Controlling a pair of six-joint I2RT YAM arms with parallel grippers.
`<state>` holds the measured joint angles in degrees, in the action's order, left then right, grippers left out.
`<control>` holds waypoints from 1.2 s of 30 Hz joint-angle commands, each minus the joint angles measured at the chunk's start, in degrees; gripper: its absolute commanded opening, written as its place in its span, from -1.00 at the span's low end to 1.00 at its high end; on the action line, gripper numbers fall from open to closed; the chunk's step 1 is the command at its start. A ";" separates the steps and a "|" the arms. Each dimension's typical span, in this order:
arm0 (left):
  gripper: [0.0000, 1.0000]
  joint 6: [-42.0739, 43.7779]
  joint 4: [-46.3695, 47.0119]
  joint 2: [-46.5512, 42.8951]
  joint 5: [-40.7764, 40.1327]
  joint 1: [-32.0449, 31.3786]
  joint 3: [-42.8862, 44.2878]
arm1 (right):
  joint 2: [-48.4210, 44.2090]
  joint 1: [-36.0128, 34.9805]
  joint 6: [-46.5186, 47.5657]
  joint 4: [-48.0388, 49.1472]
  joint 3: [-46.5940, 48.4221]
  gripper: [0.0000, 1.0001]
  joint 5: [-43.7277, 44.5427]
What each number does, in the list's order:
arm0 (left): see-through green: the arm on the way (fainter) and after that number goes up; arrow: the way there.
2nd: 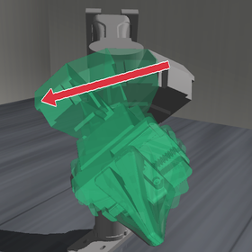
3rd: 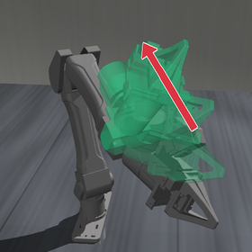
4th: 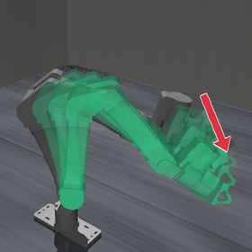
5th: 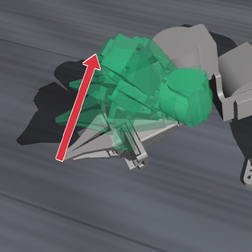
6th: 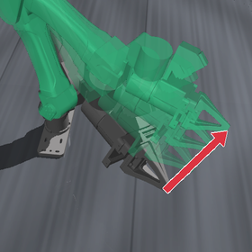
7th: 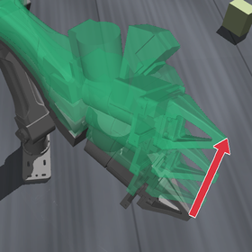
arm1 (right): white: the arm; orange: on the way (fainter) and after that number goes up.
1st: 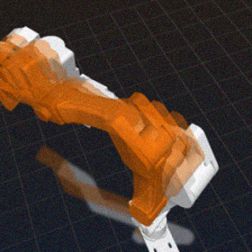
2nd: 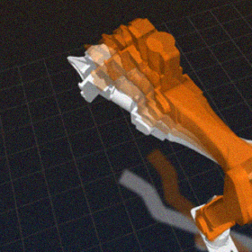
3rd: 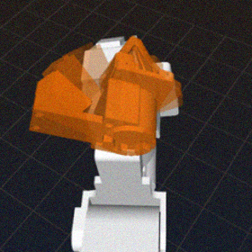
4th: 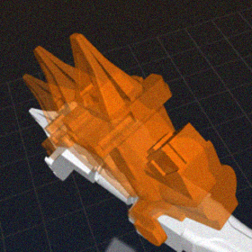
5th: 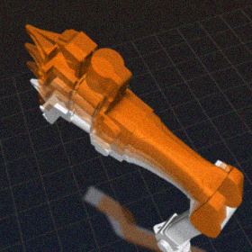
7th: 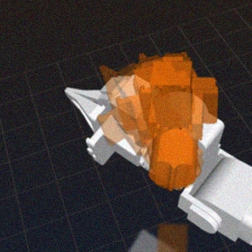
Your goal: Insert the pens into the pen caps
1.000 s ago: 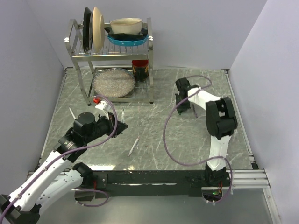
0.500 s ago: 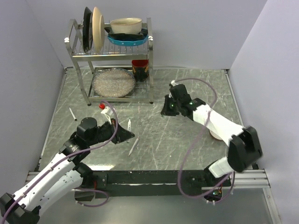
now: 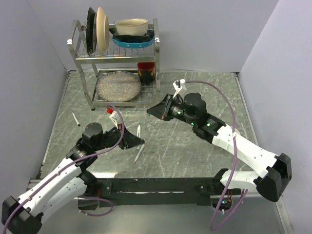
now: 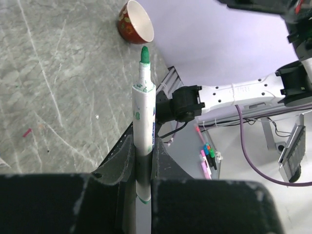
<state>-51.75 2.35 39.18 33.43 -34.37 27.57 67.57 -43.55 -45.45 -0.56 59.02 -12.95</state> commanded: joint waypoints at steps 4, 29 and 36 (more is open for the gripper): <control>-0.98 -1.52 5.83 1.16 2.08 0.09 1.43 | 1.16 -4.61 -2.10 4.78 1.62 -1.00 4.16; -0.98 -2.75 7.49 0.37 2.08 0.09 0.46 | 2.74 -8.30 -1.57 -0.15 5.05 -1.00 9.96; -0.98 -2.66 7.23 0.37 1.81 0.09 0.73 | 3.09 -9.71 -0.87 -1.02 5.22 -1.00 10.93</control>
<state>-54.33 6.61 39.90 34.68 -34.37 27.57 70.70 -52.25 -46.87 -1.61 61.19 -3.77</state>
